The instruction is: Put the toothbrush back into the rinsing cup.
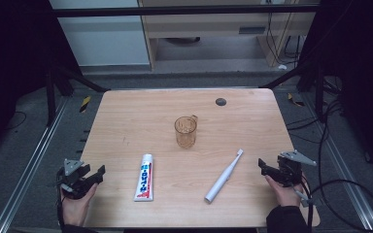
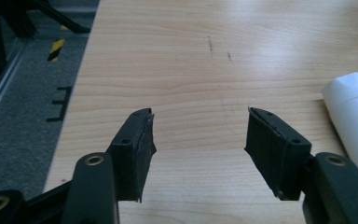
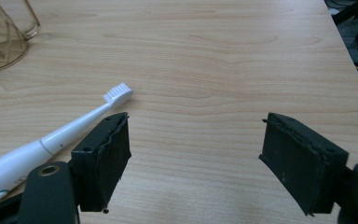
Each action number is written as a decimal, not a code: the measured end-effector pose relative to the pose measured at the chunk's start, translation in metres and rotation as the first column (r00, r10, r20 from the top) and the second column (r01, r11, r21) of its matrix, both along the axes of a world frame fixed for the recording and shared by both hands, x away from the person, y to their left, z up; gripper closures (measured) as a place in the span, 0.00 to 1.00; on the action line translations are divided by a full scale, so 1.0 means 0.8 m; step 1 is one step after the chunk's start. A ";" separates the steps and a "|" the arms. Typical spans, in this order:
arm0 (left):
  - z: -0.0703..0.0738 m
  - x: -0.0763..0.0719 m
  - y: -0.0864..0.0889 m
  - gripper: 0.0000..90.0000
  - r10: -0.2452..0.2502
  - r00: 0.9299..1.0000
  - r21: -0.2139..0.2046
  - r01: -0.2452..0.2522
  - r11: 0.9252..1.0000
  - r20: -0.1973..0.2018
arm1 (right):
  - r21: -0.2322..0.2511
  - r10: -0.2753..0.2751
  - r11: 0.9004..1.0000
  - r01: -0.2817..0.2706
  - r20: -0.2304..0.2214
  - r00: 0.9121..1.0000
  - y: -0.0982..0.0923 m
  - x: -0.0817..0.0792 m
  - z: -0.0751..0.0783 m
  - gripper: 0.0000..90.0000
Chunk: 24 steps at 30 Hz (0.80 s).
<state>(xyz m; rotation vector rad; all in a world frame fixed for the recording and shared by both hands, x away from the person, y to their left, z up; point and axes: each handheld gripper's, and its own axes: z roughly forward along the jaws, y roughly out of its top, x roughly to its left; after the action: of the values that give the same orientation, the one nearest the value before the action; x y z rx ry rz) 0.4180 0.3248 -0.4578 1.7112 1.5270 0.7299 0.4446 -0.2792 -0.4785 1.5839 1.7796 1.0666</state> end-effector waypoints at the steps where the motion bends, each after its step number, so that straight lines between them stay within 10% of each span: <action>1: 0.000 0.000 -0.003 0.46 -0.007 1.000 0.009 0.007 1.000 0.004 | 0.005 0.009 1.000 -0.009 -0.003 1.000 0.003 -0.001 0.001 0.26; 17: -0.007 0.008 -0.023 0.46 -0.112 0.993 0.003 0.112 0.994 0.035 | -0.046 0.164 0.986 -0.161 0.069 0.984 0.057 -0.020 0.024 0.36; 24: -0.004 0.007 -0.024 0.47 -0.104 0.994 0.002 0.104 0.995 0.013 | -0.028 0.257 0.966 -0.256 0.062 0.964 0.084 -0.021 0.036 0.45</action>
<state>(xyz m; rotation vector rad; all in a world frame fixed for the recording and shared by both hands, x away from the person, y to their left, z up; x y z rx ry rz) 0.4238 0.3059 -0.4606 1.7697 1.4167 0.6874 0.4278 -0.2123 -0.4500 1.3147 1.9829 1.1988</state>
